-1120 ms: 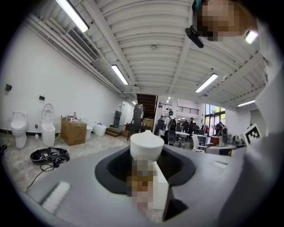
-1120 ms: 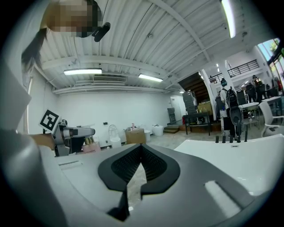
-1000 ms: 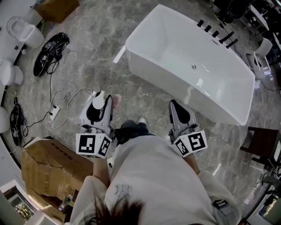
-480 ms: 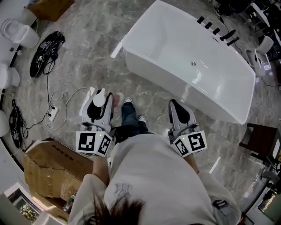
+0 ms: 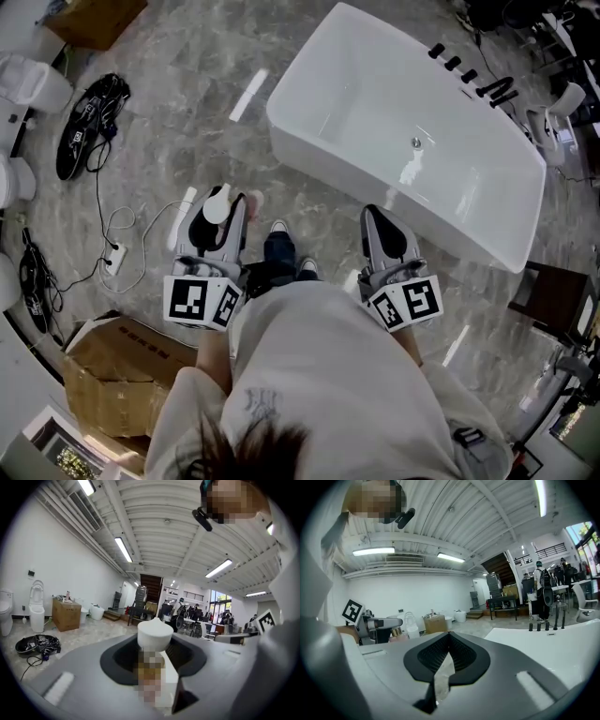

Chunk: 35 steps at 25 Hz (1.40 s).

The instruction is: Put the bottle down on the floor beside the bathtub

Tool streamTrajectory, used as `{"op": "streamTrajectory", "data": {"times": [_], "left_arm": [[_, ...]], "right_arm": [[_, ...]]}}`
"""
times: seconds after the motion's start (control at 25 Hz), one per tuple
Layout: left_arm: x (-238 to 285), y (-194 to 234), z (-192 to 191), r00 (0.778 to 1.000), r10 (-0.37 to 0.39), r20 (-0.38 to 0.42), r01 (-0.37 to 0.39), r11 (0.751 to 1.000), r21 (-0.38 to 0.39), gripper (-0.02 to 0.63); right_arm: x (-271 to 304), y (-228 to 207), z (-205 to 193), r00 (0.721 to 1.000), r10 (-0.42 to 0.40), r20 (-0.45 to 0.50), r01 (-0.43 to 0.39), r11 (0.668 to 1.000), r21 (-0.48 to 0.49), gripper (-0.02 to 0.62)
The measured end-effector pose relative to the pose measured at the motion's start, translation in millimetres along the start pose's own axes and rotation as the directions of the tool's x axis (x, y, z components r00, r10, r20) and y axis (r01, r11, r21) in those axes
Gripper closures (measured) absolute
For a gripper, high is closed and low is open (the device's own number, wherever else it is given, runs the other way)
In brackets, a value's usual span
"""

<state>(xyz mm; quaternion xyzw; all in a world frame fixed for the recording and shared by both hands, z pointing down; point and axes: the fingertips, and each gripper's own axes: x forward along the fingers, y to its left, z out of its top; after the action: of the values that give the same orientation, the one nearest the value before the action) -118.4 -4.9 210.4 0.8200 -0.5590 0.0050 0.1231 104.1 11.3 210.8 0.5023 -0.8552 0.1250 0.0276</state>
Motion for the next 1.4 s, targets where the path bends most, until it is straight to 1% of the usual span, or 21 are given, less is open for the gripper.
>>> {"op": "streamTrajectory", "data": {"times": [0.24, 0.48, 0.8, 1.04, 1.4], "left_arm": [[35.5, 33.7, 15.5, 0.999, -0.033, 0.012, 0.033, 0.999, 0.008, 0.403], [50.5, 50.5, 18.1, 0.999, -0.046, 0.006, 0.046, 0.999, 0.001, 0.403], [50.7, 55.3, 9.8, 1.0, -0.01, -0.013, 0.01, 1.0, -0.016, 0.403], [52.5, 51.6, 9.4, 0.999, 0.027, -0.018, -0.028, 0.999, -0.024, 0.403], [58.8, 47.3, 15.7, 0.999, 0.048, -0.017, -0.048, 0.999, -0.011, 0.403]], "right_arm": [[41.7, 4.0, 8.3, 1.0, -0.025, 0.006, 0.025, 1.0, -0.003, 0.597], [60.4, 5.8, 8.9, 0.999, -0.047, 0.002, 0.047, 0.999, 0.006, 0.597], [61.4, -7.2, 5.8, 0.998, -0.053, -0.021, 0.053, 0.999, 0.003, 0.597], [65.2, -16.6, 9.3, 0.999, -0.021, -0.036, 0.021, 1.0, -0.003, 0.597], [78.9, -29.0, 13.3, 0.999, 0.017, -0.048, -0.017, 1.0, -0.004, 0.597]]}}
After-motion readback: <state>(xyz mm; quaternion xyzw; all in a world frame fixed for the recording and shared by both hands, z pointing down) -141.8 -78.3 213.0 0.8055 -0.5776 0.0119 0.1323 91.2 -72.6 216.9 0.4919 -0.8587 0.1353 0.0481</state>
